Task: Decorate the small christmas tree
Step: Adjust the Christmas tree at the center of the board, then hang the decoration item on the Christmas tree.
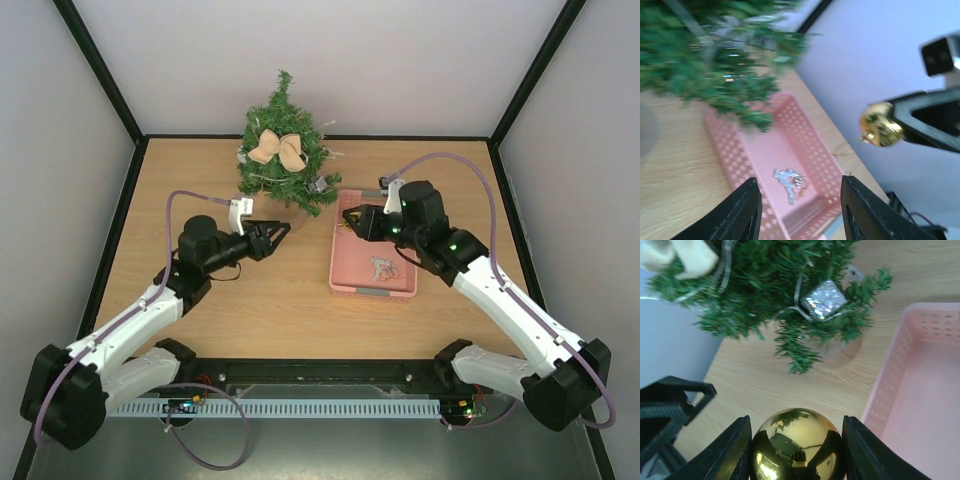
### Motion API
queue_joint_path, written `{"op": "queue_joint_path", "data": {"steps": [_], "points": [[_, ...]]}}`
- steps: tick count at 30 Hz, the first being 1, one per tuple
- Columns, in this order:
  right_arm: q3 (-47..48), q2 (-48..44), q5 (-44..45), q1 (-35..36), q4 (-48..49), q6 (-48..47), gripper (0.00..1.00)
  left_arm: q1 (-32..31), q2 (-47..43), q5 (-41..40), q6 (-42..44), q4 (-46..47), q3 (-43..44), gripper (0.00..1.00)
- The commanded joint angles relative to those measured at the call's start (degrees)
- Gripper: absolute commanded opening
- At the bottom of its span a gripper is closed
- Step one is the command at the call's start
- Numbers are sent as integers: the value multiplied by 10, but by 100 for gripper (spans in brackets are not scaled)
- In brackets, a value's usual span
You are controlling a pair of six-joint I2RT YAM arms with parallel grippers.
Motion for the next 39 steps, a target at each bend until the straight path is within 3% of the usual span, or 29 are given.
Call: {"op": "queue_joint_path", "data": {"steps": [1, 10, 14, 20, 27, 29, 34, 37, 39], "points": [[14, -31, -56, 0, 67, 42, 40, -39, -36, 8, 46, 23, -10, 45], [2, -54, -125, 0, 124, 96, 41, -86, 8, 102, 147, 76, 33, 44], [5, -54, -137, 0, 122, 96, 41, -86, 40, 143, 136, 105, 71, 37], [7, -52, -154, 0, 133, 101, 41, -86, 66, 184, 117, 155, 86, 38], [5, -51, -167, 0, 141, 105, 41, -86, 82, 205, 177, 115, 107, 39], [3, -52, -168, 0, 141, 104, 41, -85, 79, 206, 187, 113, 106, 36], [-1, -57, -170, 0, 140, 103, 41, -86, 73, 206, 210, 104, 105, 16], [-1, -60, -170, -1, 136, 98, 41, -81, 63, 189, 230, 66, 106, 18], [-2, -61, -181, 0, 135, 93, 41, -76, 51, 182, 235, 49, 101, 27]]}}
